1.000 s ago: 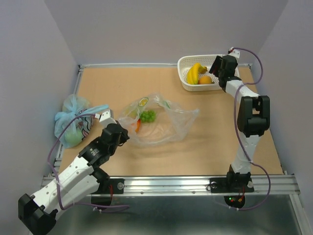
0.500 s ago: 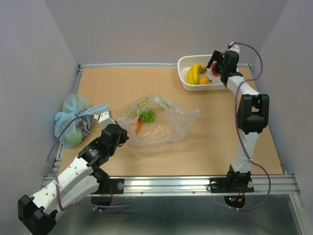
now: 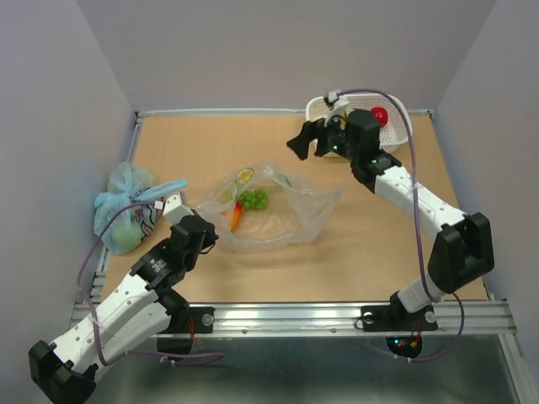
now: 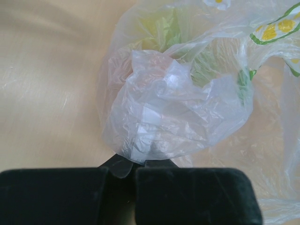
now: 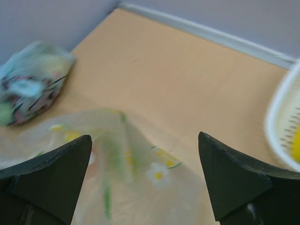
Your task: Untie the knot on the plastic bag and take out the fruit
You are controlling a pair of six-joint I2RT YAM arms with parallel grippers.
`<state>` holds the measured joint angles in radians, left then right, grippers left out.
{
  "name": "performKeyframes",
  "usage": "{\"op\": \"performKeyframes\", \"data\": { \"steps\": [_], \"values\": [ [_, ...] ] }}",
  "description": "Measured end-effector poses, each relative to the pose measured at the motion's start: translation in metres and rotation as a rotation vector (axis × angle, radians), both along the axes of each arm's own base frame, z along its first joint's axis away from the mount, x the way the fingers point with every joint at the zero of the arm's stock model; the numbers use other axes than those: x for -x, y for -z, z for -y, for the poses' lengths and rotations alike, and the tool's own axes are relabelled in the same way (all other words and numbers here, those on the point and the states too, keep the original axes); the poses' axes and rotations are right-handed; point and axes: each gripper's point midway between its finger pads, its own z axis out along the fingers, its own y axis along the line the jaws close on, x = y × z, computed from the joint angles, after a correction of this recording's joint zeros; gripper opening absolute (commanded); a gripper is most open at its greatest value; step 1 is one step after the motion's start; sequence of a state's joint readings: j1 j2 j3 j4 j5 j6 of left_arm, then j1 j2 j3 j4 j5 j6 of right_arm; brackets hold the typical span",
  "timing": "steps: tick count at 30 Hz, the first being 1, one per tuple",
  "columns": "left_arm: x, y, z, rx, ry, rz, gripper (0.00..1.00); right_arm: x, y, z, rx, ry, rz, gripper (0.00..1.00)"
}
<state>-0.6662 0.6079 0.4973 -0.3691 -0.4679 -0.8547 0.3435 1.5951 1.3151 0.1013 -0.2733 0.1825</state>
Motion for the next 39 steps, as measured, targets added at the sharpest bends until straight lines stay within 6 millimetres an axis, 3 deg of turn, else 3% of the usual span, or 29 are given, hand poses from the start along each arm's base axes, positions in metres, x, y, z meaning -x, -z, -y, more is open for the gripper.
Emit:
{"op": "performKeyframes", "data": {
  "steps": [3,7,10,13,15,17,21,23,26,32,39],
  "values": [
    [0.001,0.000,-0.003,0.002,-0.017,0.001,0.00,0.070,0.003,-0.065,0.015,-0.234,0.004,0.95],
    [0.001,-0.002,-0.006,0.005,-0.031,0.008,0.00,0.142,0.011,-0.113,0.035,-0.432,-0.004,0.94],
    [0.001,-0.002,-0.007,0.004,-0.034,0.010,0.00,0.173,0.017,-0.137,0.041,-0.517,-0.016,0.91],
    [0.001,-0.002,-0.006,0.004,-0.032,0.011,0.00,0.198,0.042,-0.161,0.055,-0.590,-0.083,0.89],
    [0.001,-0.003,-0.006,0.003,-0.030,0.013,0.00,0.202,0.063,-0.171,0.062,-0.598,-0.152,0.86],
    [0.001,-0.003,-0.006,0.002,-0.028,0.014,0.00,0.200,0.099,-0.179,0.080,-0.577,-0.255,0.83],
    [0.001,-0.005,-0.006,0.010,-0.026,0.022,0.00,0.191,0.157,-0.181,0.105,-0.475,-0.433,0.81],
    [0.001,-0.007,-0.006,0.015,-0.025,0.028,0.00,0.186,0.176,-0.182,0.093,-0.412,-0.499,0.81],
    [0.002,-0.008,-0.005,0.019,-0.021,0.029,0.00,0.179,0.184,-0.186,0.039,-0.346,-0.547,0.82],
    [0.003,-0.002,-0.002,0.022,-0.004,0.019,0.00,0.160,0.178,-0.206,-0.132,-0.260,-0.573,0.84],
    [0.004,-0.002,0.002,0.028,0.022,0.018,0.00,0.152,0.209,-0.221,-0.173,-0.199,-0.644,0.84]
  ]
}}
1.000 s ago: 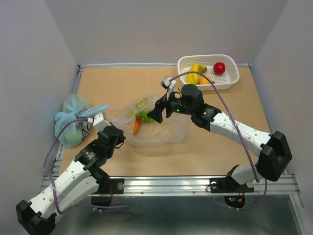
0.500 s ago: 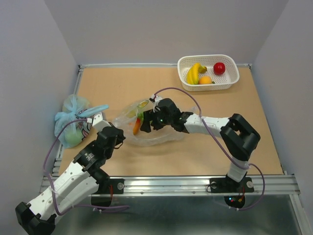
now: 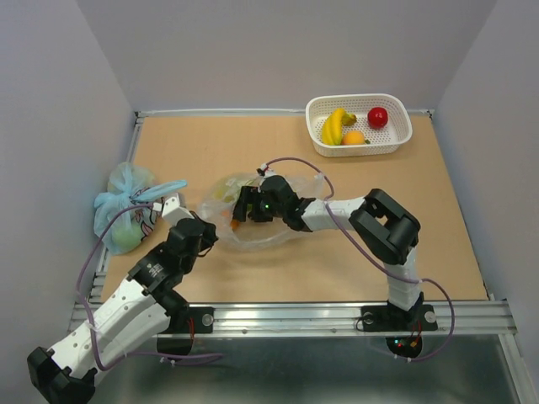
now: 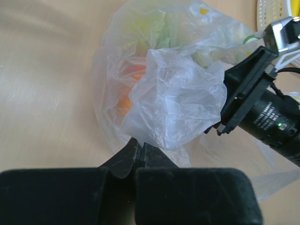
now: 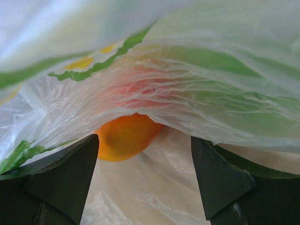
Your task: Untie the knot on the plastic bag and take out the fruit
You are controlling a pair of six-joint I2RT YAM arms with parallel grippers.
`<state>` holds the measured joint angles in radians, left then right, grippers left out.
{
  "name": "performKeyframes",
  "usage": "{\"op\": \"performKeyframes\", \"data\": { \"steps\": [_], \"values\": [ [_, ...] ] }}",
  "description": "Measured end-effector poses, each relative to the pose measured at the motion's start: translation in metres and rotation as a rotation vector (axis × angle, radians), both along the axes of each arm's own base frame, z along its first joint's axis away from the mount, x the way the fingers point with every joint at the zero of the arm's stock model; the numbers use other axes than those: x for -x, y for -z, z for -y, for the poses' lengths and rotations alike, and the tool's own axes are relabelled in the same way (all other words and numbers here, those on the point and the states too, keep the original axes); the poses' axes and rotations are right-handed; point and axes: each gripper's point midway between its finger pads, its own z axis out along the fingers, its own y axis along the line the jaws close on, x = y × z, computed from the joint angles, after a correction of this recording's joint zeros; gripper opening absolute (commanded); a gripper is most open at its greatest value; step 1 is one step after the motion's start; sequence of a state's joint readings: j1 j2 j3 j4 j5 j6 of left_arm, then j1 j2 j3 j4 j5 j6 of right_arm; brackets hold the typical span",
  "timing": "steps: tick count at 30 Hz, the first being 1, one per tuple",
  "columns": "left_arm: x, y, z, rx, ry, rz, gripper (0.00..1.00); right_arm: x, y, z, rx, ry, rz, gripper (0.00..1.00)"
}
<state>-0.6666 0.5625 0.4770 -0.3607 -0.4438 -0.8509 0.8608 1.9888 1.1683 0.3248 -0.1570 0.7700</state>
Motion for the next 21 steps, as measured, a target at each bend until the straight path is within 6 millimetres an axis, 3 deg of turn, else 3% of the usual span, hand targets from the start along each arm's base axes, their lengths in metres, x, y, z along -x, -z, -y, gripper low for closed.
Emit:
{"op": "performKeyframes", "data": {
  "steps": [5,16,20,21],
  "values": [
    [-0.001,0.001,0.003,0.000,0.015,-0.002,0.00,0.005,0.012,-0.010,-0.008,-0.001,-0.030,0.84],
    [-0.002,0.004,0.013,-0.007,0.068,-0.004,0.00,-0.010,0.006,-0.030,-0.082,0.017,-0.020,0.76],
    [-0.003,0.003,0.015,-0.007,0.081,-0.001,0.00,-0.014,0.009,-0.038,-0.100,0.012,-0.029,0.59],
    [-0.003,0.003,0.016,-0.007,0.083,0.000,0.00,-0.015,0.009,-0.042,-0.112,0.011,-0.029,0.49]
  ]
}}
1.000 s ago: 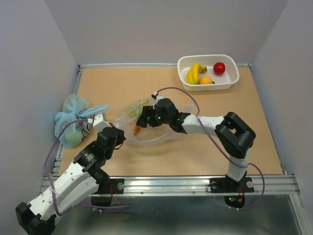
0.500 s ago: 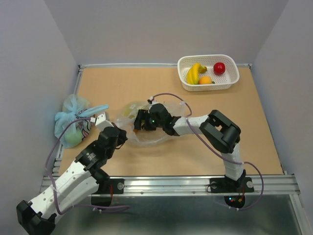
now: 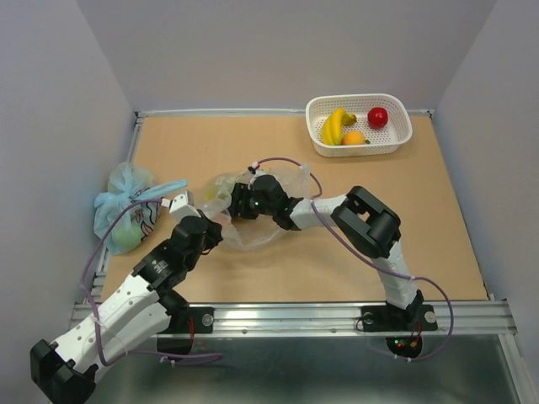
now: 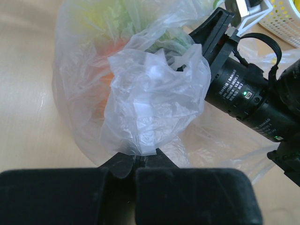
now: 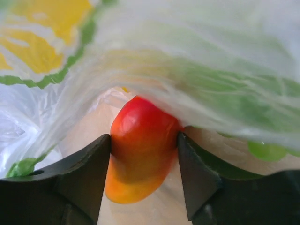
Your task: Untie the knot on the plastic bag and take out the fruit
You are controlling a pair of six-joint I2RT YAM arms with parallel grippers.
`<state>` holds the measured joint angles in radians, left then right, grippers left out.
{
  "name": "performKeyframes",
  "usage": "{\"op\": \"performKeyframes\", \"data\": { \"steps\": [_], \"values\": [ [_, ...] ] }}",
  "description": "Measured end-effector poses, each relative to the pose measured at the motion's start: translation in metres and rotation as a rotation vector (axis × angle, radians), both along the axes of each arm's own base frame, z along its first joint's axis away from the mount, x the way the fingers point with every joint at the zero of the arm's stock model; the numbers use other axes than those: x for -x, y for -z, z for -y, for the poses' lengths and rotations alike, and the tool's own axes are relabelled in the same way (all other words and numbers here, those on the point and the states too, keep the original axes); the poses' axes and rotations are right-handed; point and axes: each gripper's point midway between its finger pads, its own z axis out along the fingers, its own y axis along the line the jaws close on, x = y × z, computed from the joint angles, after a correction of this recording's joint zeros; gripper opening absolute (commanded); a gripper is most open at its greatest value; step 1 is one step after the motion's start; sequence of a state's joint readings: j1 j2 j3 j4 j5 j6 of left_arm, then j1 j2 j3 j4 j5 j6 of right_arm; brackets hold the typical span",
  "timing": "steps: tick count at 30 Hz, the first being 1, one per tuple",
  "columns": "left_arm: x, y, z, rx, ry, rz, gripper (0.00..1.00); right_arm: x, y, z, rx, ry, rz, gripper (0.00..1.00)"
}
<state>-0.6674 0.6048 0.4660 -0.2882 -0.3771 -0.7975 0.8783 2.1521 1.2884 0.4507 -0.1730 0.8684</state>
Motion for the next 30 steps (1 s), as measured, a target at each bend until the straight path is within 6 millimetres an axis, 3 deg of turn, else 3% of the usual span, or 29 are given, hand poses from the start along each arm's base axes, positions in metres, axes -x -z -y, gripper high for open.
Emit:
{"op": "performKeyframes", "data": {
  "steps": [2,3,6,11,15,18,24,30],
  "values": [
    [0.000,0.000,0.001,0.000,0.004,0.002,0.00,-0.001,0.000,-0.003,-0.010,-0.006,0.001,0.35],
    [0.000,-0.001,0.001,0.001,0.005,0.003,0.00,0.000,0.000,-0.004,-0.013,-0.008,-0.002,0.19],
    [0.000,-0.002,0.000,0.003,0.004,0.006,0.00,0.001,-0.001,-0.005,-0.023,-0.016,-0.004,0.00],
    [0.000,-0.004,-0.003,0.005,-0.014,0.017,0.00,0.001,-0.003,-0.001,-0.005,-0.022,0.028,0.00],
    [0.000,-0.004,-0.009,0.001,-0.044,0.019,0.00,0.003,-0.010,0.021,0.048,-0.004,0.074,0.00],
    [0.000,-0.003,-0.013,-0.005,-0.064,0.017,0.00,0.000,-0.030,0.042,0.093,0.013,0.142,0.00],
    [-0.001,0.000,-0.017,-0.023,-0.085,0.008,0.00,-0.001,-0.079,0.064,0.121,-0.001,0.303,0.00],
    [-0.001,0.003,-0.018,-0.035,-0.092,0.001,0.00,0.008,-0.103,0.079,0.143,-0.027,0.395,0.00]
  ]
}}
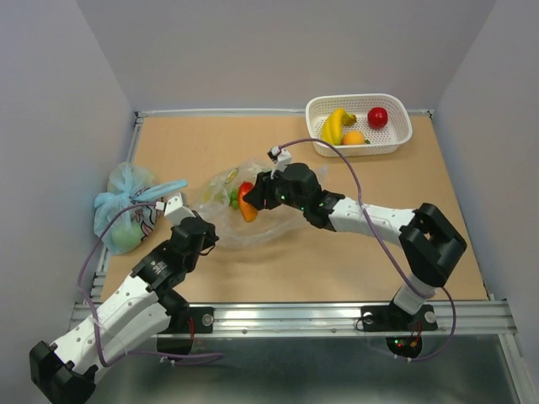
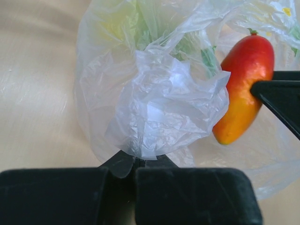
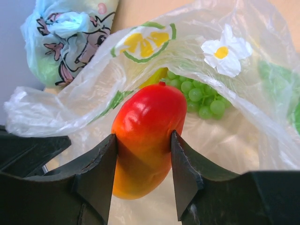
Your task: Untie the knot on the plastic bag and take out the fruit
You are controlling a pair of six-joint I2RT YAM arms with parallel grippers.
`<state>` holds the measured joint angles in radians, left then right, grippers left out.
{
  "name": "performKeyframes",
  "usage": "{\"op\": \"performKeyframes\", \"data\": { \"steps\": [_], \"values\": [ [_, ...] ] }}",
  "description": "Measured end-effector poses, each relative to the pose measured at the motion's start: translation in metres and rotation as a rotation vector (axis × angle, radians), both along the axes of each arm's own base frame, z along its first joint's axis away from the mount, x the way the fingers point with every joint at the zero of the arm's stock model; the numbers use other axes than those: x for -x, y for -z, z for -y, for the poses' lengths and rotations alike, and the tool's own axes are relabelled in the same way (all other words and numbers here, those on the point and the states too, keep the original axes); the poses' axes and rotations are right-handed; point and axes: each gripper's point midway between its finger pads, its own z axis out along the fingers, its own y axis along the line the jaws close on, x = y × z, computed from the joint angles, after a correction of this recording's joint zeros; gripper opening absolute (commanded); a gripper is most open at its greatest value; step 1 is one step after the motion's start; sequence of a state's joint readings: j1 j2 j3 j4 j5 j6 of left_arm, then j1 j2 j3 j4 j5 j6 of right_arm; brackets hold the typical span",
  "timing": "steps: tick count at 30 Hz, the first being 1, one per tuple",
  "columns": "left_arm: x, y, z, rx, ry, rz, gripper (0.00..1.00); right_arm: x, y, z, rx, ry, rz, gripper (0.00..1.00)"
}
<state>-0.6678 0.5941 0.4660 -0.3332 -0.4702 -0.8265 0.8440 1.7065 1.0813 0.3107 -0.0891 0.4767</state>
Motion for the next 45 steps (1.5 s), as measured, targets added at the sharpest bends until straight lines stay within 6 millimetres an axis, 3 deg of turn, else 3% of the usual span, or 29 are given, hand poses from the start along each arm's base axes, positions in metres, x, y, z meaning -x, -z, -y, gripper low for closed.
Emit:
{"op": "performKeyframes", "data": {
  "steps": [3,8,12,16,17,18,20,22,23,28,29,31,32,34,39,42,45],
  "values": [
    [0.000,-0.001,-0.001,0.000,-0.003,0.003,0.00,0.002,-0.021,0.007,0.004,-0.006,0.058,0.00],
    [0.000,-0.001,0.000,0.000,-0.002,0.003,0.00,-0.010,-0.083,0.028,-0.044,0.034,0.194,0.01],
    [0.000,0.000,0.000,-0.001,-0.002,0.002,0.00,-0.059,-0.132,0.070,-0.076,0.174,0.289,0.00],
    [0.000,0.000,0.000,0.000,-0.002,0.002,0.00,-0.119,-0.150,0.148,-0.055,0.415,0.334,0.00],
    [0.000,-0.001,0.000,0.000,-0.002,0.003,0.00,-0.128,-0.150,0.163,-0.047,0.458,0.334,0.01],
    [0.000,-0.001,0.000,-0.001,-0.002,0.003,0.00,-0.146,-0.147,0.193,-0.032,0.546,0.328,0.00],
    [0.000,-0.001,0.000,-0.002,-0.001,0.004,0.00,-0.165,-0.141,0.223,-0.014,0.633,0.318,0.01],
    [-0.001,-0.001,0.000,-0.003,0.001,0.005,0.00,-0.194,-0.127,0.269,0.017,0.753,0.293,0.00],
    [-0.001,-0.001,0.000,-0.003,0.001,0.006,0.00,-0.202,-0.123,0.279,0.021,0.781,0.283,0.00],
    [-0.001,-0.001,0.000,-0.003,0.001,0.006,0.00,-0.264,-0.065,0.360,0.074,0.983,0.182,0.00],
    [-0.001,-0.001,0.000,-0.003,0.001,0.006,0.00,-0.273,-0.053,0.373,0.081,1.017,0.162,0.12],
    [-0.002,-0.001,0.001,-0.004,0.001,0.005,0.00,-0.289,-0.032,0.393,0.099,1.060,0.131,0.53],
    [-0.002,0.000,0.001,-0.004,0.001,0.004,0.00,-0.298,-0.021,0.400,0.103,1.078,0.118,0.72],
    [-0.002,0.000,0.001,-0.006,0.000,0.001,0.00,-0.312,-0.008,0.412,0.115,1.101,0.107,1.00],
    [-0.002,0.004,0.001,-0.012,-0.003,-0.010,0.00,-0.318,0.002,0.416,0.126,1.117,0.090,1.00],
    [-0.003,0.007,0.001,-0.022,-0.005,-0.024,0.00,-0.319,-0.011,0.407,0.108,1.072,0.109,1.00],
    [-0.003,0.010,0.001,-0.031,-0.005,-0.036,0.00,-0.314,-0.039,0.388,0.084,0.979,0.148,1.00]
  ]
}}
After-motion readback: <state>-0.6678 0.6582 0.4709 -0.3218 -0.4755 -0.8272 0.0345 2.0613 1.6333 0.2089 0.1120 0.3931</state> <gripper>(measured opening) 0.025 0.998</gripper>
